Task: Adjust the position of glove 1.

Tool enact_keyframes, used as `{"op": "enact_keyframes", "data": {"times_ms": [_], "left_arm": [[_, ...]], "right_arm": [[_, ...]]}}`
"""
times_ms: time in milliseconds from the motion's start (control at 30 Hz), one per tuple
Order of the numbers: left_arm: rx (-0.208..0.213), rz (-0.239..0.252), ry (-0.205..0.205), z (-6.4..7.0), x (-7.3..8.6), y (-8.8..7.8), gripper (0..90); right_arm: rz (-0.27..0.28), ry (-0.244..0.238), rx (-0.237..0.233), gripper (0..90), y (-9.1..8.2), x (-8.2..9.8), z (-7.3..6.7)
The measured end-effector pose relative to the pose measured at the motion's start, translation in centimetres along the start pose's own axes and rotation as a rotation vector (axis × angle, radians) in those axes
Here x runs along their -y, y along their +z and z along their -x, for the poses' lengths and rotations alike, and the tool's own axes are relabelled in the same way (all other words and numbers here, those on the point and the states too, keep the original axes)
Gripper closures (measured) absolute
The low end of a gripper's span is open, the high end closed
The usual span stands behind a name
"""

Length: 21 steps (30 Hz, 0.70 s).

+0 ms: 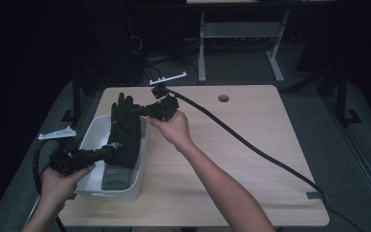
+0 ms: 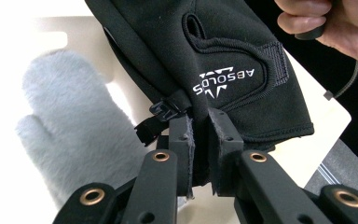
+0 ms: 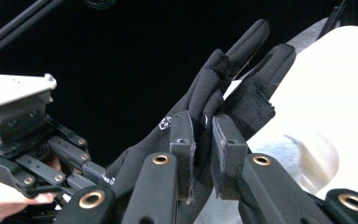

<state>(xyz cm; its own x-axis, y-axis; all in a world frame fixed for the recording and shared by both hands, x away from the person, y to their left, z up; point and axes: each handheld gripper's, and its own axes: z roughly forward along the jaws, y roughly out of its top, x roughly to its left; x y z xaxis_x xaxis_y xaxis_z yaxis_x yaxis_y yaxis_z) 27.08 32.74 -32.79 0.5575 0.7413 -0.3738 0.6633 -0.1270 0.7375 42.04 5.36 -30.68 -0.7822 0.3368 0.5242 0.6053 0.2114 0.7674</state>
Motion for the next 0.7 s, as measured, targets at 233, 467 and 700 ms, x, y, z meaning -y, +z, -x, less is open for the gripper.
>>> {"op": "enact_keyframes", "data": {"times_ms": [233, 467, 700], "left_arm": [[-0.018, -0.008, -0.008, -0.8, 0.6, -0.3, 81.2], [-0.029, -0.023, -0.018, -1.5, 1.3, -0.2, 81.2], [-0.032, -0.043, -0.045, -2.4, 2.2, 0.1, 81.2]], "right_arm": [[-0.016, 0.020, -0.003, 80.0, 1.5, 0.9, 0.8], [-0.014, 0.029, -0.012, 80.0, 2.5, 1.5, 1.2], [-0.013, 0.060, -0.025, 79.9, 3.8, 2.4, 1.9]]}}
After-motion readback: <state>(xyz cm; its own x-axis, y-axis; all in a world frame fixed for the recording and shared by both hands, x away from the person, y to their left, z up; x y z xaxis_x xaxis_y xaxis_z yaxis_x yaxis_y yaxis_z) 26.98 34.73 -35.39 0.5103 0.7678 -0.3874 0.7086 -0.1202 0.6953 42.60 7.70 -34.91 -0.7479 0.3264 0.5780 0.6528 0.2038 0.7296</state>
